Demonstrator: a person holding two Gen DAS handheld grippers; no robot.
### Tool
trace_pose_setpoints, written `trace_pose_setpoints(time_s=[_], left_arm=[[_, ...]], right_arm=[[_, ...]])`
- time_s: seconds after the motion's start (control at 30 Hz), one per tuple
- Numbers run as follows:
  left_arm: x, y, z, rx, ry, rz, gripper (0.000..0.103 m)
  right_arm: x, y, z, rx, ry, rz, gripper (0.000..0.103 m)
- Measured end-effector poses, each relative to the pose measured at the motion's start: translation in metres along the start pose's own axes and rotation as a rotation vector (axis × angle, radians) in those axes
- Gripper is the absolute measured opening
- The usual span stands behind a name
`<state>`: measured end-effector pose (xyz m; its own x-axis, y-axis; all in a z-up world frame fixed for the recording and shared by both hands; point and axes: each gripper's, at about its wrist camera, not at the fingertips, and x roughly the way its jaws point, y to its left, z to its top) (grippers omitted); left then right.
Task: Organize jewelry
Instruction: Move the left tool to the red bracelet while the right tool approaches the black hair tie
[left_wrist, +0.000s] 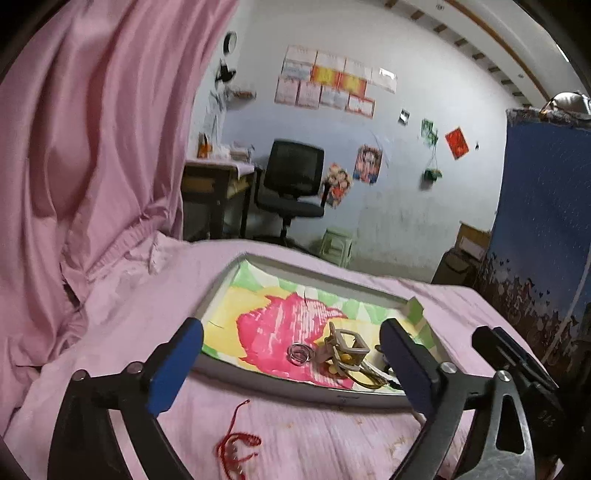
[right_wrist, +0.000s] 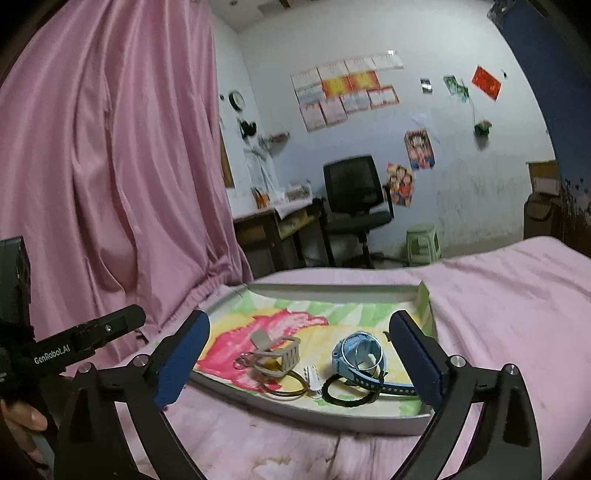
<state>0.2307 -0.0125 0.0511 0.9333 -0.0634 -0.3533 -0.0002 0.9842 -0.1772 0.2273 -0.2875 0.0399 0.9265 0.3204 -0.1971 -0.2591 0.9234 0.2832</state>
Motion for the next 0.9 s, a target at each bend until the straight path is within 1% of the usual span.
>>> trace_pose_setpoints(time_s=[0.07,0.17,0.27,0.37,0.47,0.67,0.83,0.9], left_arm=[[-0.013,-0.001,-0.004,0.013,-0.018,-0.001,0.098],[-0.032,-0.002,-0.012,0.045,-0.043,0.004,0.101],[-0.049,-0.002,-0.022,0.07,-0.057,0.004,0.102],[-0.061,0.0,-0.031,0.077,-0.052,0.006,0.102],[-0.072,0.004,-0.039,0.084,-0.046,0.012,0.102],[-0.081,0.013,-0.051,0.113,-0.007,0.015,0.102],[-0.073,0.018,-0.061,0.13,0.074,0.001,0.102],[-0.064,0.021,-0.062,0.127,0.124,0.003,0.102]], right_arm=[[-0.011,0.003,0.0,-0.004,-0.021,0.002,0.101],[-0.03,0.008,-0.002,-0.019,-0.041,0.008,0.102],[-0.045,0.013,-0.006,-0.05,-0.04,0.005,0.102],[-0.056,0.019,-0.01,-0.096,-0.024,-0.006,0.102],[-0.065,0.018,-0.014,-0.106,-0.003,-0.011,0.102],[-0.071,0.021,-0.025,-0.128,0.068,-0.008,0.102],[-0.063,0.022,-0.039,-0.147,0.193,0.014,0.101],[-0.056,0.02,-0.044,-0.143,0.243,0.021,0.101]])
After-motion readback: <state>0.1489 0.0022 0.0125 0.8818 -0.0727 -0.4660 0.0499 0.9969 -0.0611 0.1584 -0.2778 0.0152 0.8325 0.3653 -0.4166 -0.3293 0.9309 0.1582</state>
